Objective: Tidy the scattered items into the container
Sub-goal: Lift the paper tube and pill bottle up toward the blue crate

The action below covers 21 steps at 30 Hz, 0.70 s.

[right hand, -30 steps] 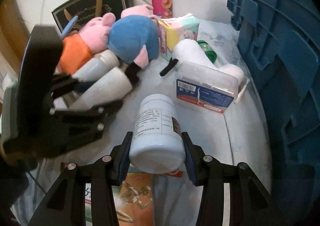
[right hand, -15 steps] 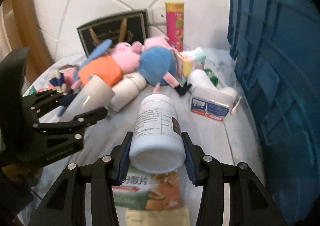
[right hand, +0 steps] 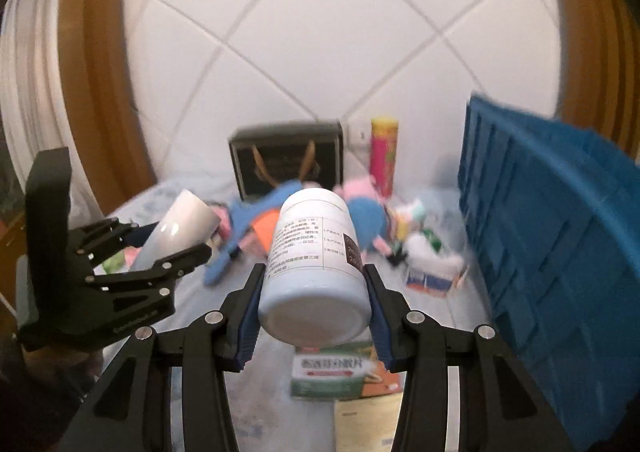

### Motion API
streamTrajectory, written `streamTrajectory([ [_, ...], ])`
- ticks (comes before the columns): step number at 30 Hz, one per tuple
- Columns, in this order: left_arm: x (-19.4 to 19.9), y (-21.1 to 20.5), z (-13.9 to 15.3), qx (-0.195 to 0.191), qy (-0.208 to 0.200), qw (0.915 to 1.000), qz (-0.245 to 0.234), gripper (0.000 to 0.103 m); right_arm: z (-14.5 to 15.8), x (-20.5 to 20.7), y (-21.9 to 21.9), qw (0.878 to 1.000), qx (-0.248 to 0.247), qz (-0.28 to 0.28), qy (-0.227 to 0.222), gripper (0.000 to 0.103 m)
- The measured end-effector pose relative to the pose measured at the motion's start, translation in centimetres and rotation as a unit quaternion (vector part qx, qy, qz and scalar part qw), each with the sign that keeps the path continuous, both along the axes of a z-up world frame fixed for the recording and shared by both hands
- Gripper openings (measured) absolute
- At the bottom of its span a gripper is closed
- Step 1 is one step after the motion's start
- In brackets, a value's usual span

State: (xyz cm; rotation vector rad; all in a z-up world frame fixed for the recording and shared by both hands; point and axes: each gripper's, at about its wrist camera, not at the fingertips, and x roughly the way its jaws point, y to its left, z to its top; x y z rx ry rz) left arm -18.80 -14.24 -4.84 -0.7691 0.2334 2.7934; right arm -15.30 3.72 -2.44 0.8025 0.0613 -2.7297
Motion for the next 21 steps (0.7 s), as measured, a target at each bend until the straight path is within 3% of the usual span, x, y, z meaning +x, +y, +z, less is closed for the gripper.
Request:
streamTrajectory([
  [11,5.3,0.4,8.4,0.008,0.098,0.9949,-0.022,0.045,7.6,5.9,-0.6,0.995,-0.003,-0.031,0.092,0.045],
  [21,6.2,5.5,11.0,0.005,0.120,0.9925,-0.027,0.045,11.3,8.2,3.3,0.990,0.003,-0.038,0.132,0.045],
])
